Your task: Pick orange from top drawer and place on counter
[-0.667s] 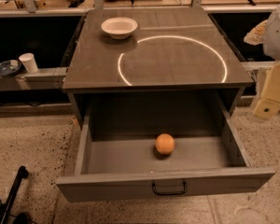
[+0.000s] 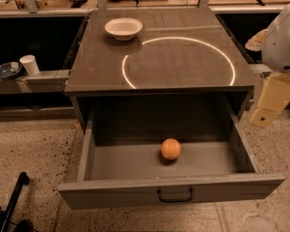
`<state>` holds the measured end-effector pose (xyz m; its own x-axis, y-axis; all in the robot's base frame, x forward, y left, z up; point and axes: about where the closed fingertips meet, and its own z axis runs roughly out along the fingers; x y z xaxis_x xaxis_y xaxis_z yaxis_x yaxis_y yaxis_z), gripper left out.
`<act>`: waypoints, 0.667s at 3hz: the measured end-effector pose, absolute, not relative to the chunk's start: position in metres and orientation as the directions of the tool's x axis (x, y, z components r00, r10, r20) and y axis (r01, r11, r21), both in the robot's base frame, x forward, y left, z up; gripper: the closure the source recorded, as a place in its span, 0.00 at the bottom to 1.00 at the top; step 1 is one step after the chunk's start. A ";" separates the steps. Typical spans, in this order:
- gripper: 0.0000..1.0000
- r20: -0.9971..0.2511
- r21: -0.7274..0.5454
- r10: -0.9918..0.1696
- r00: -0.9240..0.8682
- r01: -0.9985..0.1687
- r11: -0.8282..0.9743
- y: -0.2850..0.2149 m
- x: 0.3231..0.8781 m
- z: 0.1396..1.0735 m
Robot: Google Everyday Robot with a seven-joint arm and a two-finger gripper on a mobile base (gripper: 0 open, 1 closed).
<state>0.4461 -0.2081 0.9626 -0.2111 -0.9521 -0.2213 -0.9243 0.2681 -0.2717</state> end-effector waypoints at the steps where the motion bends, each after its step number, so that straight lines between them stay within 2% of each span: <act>1: 0.00 -0.262 -0.248 -0.941 -0.216 -0.927 0.282 -0.185 0.462 0.896; 2: 0.00 -0.317 -0.170 -0.927 -0.199 -0.950 0.262 -0.148 0.472 0.814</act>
Offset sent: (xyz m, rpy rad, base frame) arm 0.0380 0.1152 -0.2691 0.2315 0.1855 0.0928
